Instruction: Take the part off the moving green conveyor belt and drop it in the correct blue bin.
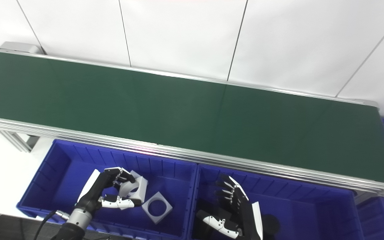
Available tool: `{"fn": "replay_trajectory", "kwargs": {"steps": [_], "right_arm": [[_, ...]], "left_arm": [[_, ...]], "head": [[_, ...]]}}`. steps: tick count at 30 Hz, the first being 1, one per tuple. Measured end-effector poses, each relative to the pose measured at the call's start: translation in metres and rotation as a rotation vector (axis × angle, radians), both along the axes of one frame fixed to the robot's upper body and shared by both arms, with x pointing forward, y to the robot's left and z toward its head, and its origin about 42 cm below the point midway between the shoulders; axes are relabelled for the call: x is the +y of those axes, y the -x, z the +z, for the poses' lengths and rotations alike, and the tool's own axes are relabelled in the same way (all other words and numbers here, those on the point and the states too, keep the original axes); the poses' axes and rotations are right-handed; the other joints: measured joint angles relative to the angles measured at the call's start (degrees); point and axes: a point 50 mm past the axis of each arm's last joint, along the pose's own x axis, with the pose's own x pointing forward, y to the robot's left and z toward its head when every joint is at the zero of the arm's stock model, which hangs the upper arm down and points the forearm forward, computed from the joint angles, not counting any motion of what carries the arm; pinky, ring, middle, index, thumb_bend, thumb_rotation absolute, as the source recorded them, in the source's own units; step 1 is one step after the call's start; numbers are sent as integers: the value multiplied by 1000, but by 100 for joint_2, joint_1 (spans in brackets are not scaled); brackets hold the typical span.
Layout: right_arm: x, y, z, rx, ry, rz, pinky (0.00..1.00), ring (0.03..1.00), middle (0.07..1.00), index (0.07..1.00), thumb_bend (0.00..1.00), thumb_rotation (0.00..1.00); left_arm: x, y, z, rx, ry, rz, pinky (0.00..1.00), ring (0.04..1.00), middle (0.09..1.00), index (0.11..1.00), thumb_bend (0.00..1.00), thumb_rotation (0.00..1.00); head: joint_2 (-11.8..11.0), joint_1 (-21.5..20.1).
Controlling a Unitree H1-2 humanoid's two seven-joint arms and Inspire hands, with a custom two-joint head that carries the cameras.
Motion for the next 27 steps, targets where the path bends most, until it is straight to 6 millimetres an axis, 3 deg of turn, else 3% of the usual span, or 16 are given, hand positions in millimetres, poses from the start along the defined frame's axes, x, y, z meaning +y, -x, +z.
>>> {"fn": "replay_trajectory", "kwargs": {"steps": [2, 5, 10, 14, 16, 18, 21, 22, 27], "right_arm": [[0, 0, -1, 2, 3, 0, 595, 671, 759, 818, 672, 130], [0, 0, -1, 4, 6, 2, 597, 673, 758, 820, 670, 119], [3, 0, -1, 3, 1, 1, 597, 671, 758, 820, 670, 112], [6, 0, -1, 4, 7, 3, 600, 673, 760, 822, 674, 129], [9, 0, -1, 3, 5, 4, 607, 681, 767, 829, 671, 128], [13, -1, -1, 2, -3, 2, 610, 686, 770, 831, 669, 128], [23, -2, 1, -5, -3, 3, 612, 688, 772, 835, 658, 121], [26, -3, 1, -8, -3, 4, 613, 688, 770, 836, 660, 131], [38, -7, 4, -21, 3, -14, 616, 688, 762, 836, 669, 151]], "left_arm": [[3, -1, 3, -10, -53, -25, 832, 973, 988, 972, 861, 53], [6, 0, 5, -20, -111, -55, 824, 999, 1000, 999, 925, 133], [5, 1, 8, -15, -131, -67, 968, 1000, 1000, 1000, 955, 186], [3, 2, 17, -26, -67, -74, 983, 1000, 1000, 1000, 970, 179], [2, 1, 23, -35, -24, -75, 997, 1000, 1000, 1000, 956, 111], [2, 0, 28, -55, 55, -75, 1000, 1000, 1000, 1000, 941, 85], [0, 0, 33, -89, 140, -88, 993, 1000, 1000, 1000, 906, 68], [-1, 0, 34, -90, 157, -92, 920, 950, 971, 959, 877, 55], [3, -2, 37, -97, 243, -84, 835, 842, 846, 849, 833, 9]], "head": [[-26, -17], [-35, -26], [-62, -202], [-62, -536], [-35, -956], [-26, -1036], [9, -1483], [26, -1659], [70, -1969]]}}
